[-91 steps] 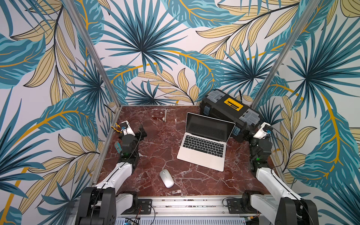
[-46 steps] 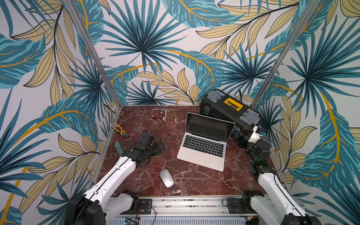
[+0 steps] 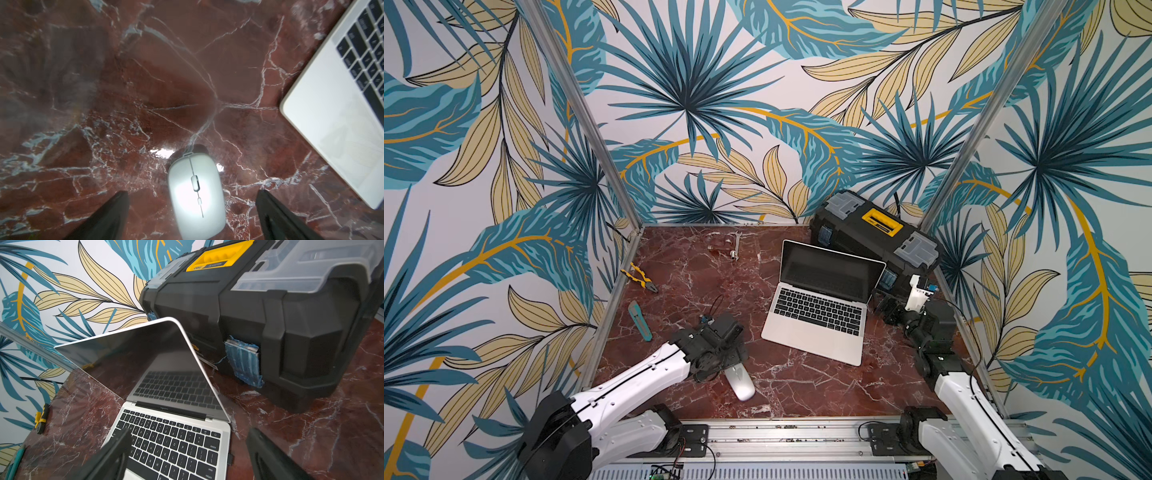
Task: Remove the wireless mouse receiver from the laptop
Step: Pick up the mouse from the center of the board.
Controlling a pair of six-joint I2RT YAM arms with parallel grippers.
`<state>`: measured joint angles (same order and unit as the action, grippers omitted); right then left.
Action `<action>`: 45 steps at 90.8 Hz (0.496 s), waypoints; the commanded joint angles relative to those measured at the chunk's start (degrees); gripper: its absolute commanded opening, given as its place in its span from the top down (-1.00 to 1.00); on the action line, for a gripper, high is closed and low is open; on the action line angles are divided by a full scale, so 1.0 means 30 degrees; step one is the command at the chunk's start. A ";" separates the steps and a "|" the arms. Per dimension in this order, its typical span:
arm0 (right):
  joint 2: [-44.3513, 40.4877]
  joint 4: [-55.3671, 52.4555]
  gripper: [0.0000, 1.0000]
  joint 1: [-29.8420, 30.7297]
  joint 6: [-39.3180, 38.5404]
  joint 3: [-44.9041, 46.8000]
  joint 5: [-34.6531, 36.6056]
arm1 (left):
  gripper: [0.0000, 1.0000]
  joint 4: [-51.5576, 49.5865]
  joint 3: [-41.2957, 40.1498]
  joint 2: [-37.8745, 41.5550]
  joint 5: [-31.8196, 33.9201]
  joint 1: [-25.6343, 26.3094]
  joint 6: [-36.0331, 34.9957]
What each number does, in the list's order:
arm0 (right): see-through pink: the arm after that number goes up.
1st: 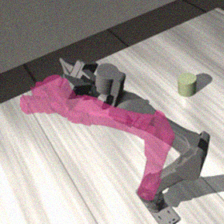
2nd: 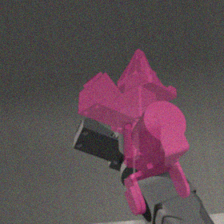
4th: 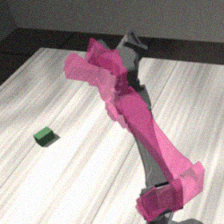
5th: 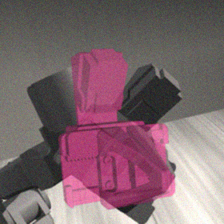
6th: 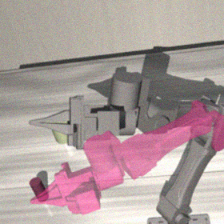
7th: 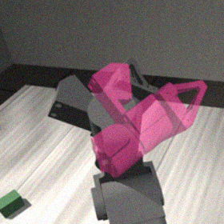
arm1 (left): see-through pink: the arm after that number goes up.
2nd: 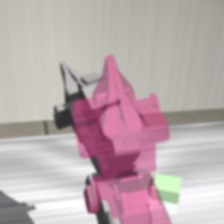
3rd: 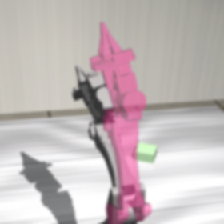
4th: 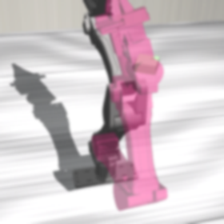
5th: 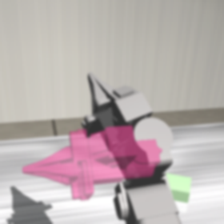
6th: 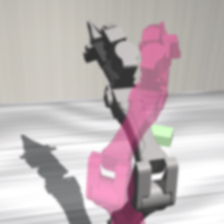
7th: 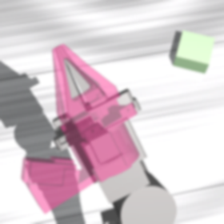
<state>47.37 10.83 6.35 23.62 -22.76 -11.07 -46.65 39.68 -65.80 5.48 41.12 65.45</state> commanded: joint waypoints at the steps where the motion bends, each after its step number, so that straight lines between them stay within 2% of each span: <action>1: -0.0331 -0.0649 -0.83 0.0194 0.0214 0.0218 -0.0752 | -1.00 0.0423 0.0708 -0.1573 0.0854 0.0628 0.1695; 23: -0.0792 -0.0708 -0.83 0.0242 0.0420 0.0665 -0.0879 | -1.00 0.1367 0.1264 -0.4422 0.0590 0.1966 0.3012; 45: -0.0789 -0.0758 -0.82 0.0257 0.0473 0.0752 -0.1210 | -1.00 0.2215 0.0689 -0.4975 0.0489 0.2287 0.3585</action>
<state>45.39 9.30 6.79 24.47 -22.00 -13.47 -41.78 42.26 -80.68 6.39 47.72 74.41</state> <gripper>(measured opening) 0.913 0.998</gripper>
